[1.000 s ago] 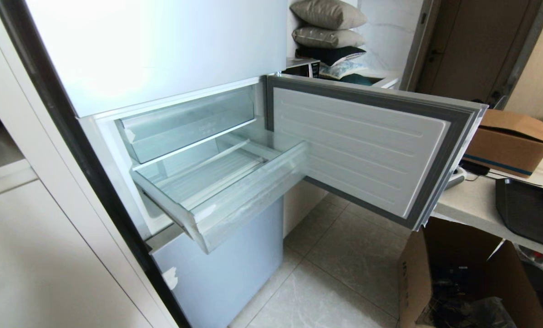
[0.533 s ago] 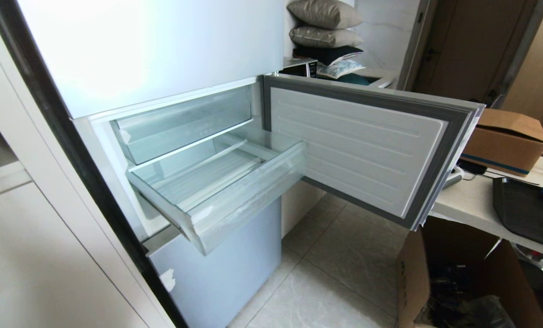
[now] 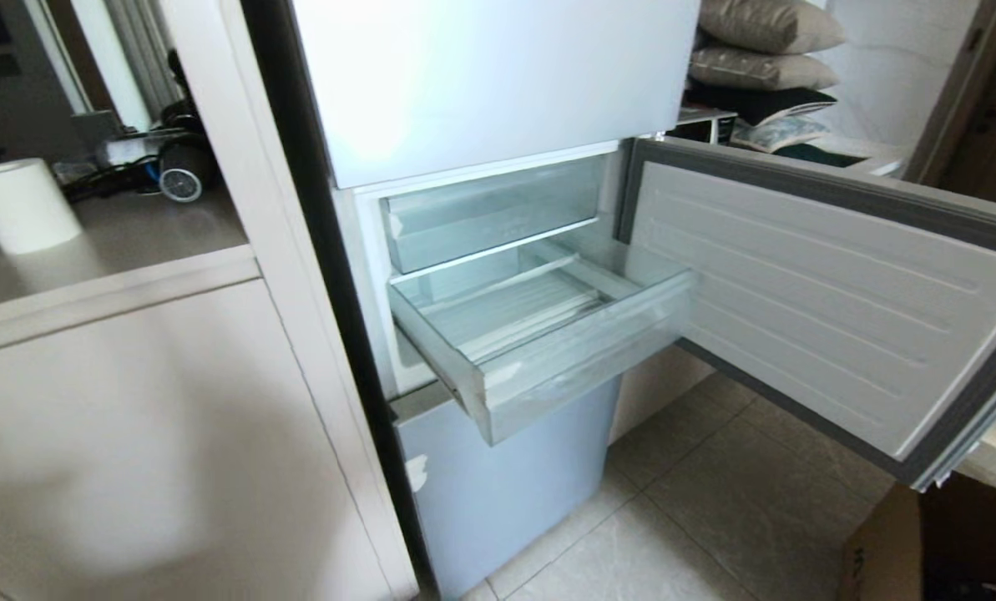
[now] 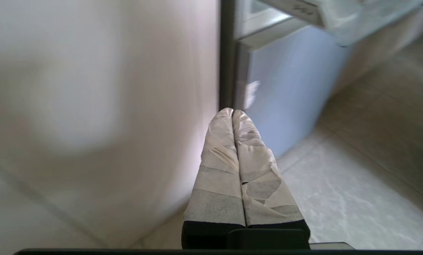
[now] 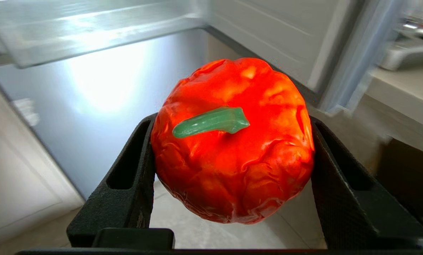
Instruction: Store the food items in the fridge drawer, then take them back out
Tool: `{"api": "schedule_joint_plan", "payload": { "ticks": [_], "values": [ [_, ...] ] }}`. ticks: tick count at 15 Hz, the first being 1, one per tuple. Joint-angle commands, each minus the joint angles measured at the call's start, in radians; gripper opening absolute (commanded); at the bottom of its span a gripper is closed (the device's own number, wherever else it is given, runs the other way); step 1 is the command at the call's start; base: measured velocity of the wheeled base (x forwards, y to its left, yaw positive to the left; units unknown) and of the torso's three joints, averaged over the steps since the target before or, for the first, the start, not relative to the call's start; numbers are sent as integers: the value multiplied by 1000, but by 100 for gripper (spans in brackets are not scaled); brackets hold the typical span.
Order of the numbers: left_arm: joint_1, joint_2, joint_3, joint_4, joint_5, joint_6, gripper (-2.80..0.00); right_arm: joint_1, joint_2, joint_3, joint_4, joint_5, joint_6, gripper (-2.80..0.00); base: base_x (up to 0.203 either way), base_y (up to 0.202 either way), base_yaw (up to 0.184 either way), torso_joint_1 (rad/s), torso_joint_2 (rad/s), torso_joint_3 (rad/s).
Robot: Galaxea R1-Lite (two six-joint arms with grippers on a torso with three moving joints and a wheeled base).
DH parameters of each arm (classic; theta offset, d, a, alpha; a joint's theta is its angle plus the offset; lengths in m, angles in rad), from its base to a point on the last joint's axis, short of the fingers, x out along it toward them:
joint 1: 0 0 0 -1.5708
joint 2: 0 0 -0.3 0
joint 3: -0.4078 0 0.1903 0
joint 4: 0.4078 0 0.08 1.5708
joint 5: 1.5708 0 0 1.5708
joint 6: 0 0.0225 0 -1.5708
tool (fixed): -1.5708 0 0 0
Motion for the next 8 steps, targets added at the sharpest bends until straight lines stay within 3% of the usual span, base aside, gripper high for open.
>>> {"api": "schedule_joint_plan", "payload": {
  "ticks": [1, 8],
  "values": [
    [0, 0, 0, 1, 0, 0, -280, 0, 3, 1, 0, 1, 1, -280, -1, -10, 173, 3, 2, 3],
    [0, 0, 0, 1, 0, 0, -280, 0, 3, 0, 0, 1, 2, -280, 0, -9, 175, 4, 1, 2]
  ]
}}
